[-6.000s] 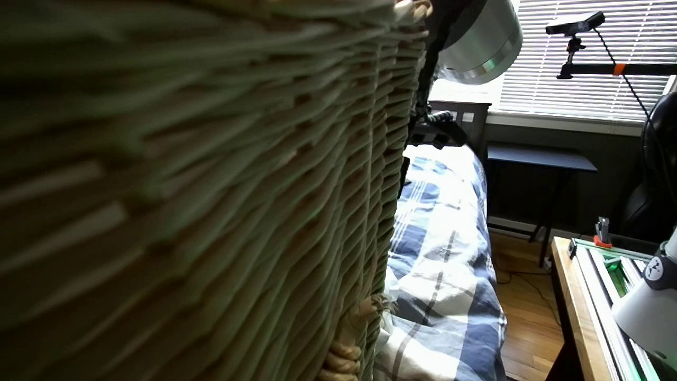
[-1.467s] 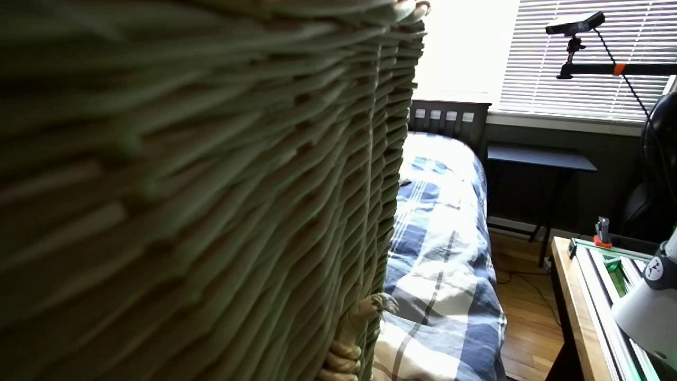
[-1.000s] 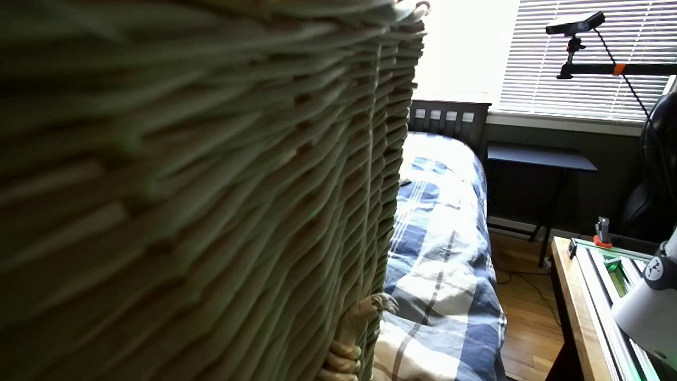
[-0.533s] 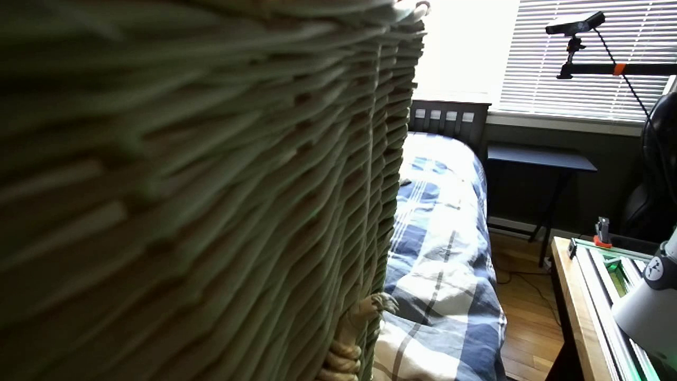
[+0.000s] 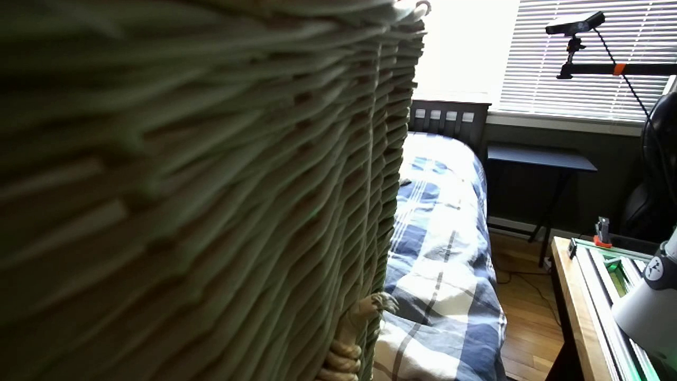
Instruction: Pick up the white cloth close to the basket and put it inside the washing basket
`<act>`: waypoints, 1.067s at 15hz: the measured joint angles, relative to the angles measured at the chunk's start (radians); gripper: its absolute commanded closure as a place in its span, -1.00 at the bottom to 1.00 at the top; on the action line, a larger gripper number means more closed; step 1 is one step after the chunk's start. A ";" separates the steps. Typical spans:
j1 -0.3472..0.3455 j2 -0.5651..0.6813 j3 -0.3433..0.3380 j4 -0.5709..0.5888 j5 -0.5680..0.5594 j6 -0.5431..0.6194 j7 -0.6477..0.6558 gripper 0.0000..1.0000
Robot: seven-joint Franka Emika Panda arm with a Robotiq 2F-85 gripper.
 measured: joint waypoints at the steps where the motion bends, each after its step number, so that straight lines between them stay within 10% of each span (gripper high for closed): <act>1: 0.003 0.030 0.006 0.012 -0.019 0.016 0.002 0.39; 10: 0.011 0.133 -0.019 0.077 -0.314 0.051 0.266 -0.90; 16: 0.011 0.034 -0.092 0.065 -0.379 0.053 0.515 -1.00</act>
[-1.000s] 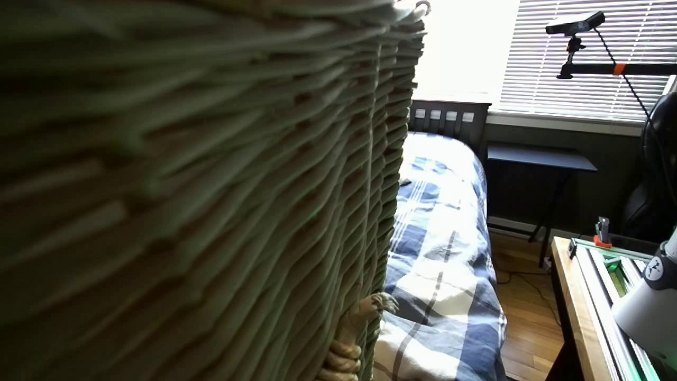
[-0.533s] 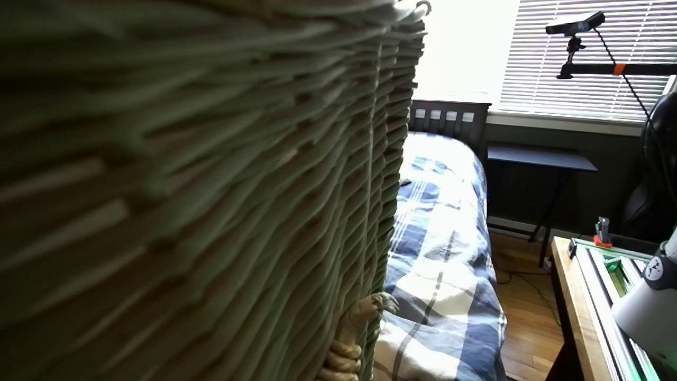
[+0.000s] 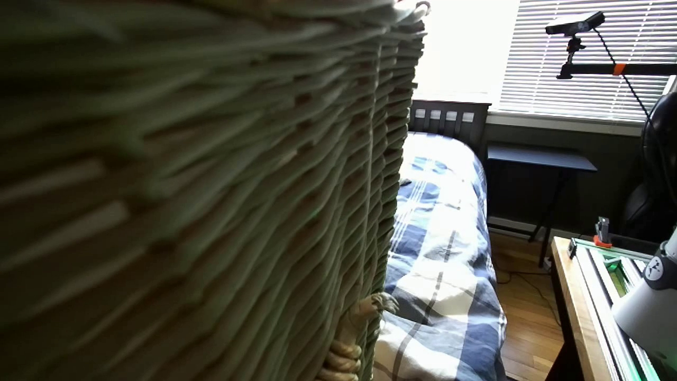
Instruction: Pick up the white cloth close to the basket and put it inside the washing basket
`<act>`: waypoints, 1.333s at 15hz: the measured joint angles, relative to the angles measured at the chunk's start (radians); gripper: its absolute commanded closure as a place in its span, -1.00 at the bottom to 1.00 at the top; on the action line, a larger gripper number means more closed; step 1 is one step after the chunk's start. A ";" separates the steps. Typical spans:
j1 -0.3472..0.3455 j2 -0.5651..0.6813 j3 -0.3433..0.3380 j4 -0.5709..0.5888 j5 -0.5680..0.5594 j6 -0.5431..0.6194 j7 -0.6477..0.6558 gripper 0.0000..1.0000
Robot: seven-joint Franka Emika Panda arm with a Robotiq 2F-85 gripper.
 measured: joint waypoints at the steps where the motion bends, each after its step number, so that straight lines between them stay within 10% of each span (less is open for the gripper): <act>1: -0.002 -0.024 -0.011 -0.010 -0.011 0.006 0.062 -0.99; 20: -0.093 -0.221 -0.158 -0.452 -0.838 0.020 1.086 -1.00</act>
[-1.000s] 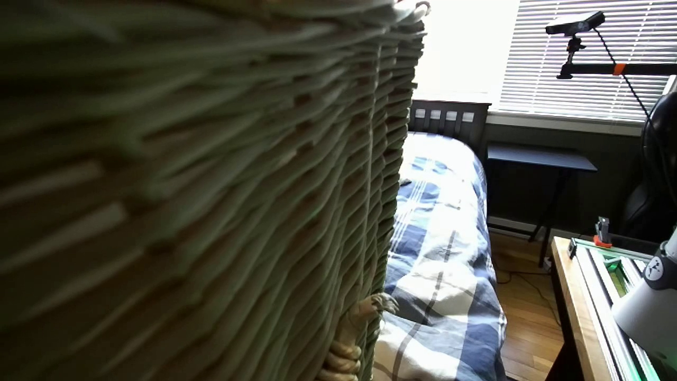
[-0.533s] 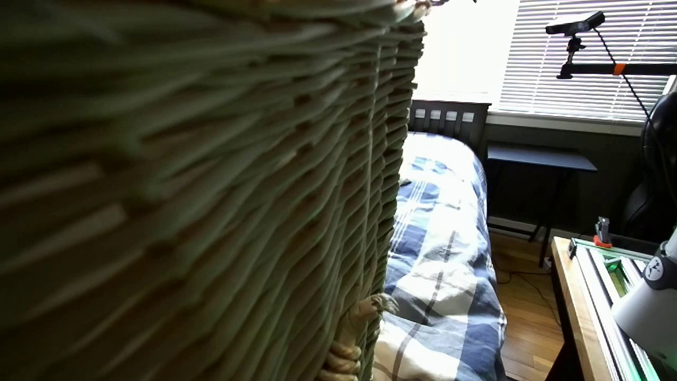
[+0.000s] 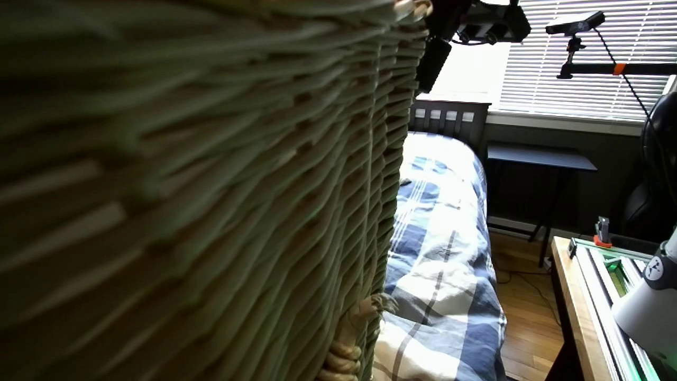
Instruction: Pick up the white cloth close to the basket and put it inside the washing basket
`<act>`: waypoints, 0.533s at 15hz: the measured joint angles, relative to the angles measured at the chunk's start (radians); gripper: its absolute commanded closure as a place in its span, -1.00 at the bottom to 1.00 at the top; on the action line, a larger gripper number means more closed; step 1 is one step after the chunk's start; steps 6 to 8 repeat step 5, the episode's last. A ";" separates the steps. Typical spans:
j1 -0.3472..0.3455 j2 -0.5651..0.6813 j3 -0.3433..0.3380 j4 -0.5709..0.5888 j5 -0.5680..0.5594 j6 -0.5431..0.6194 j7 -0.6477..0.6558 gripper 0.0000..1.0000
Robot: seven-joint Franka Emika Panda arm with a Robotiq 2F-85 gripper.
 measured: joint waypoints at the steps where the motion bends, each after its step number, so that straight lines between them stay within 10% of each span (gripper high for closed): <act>1: 0.012 0.000 -0.010 -0.002 0.000 -0.013 0.008 -1.00; 8: 0.023 0.000 -0.022 -0.002 0.000 -0.018 0.014 -1.00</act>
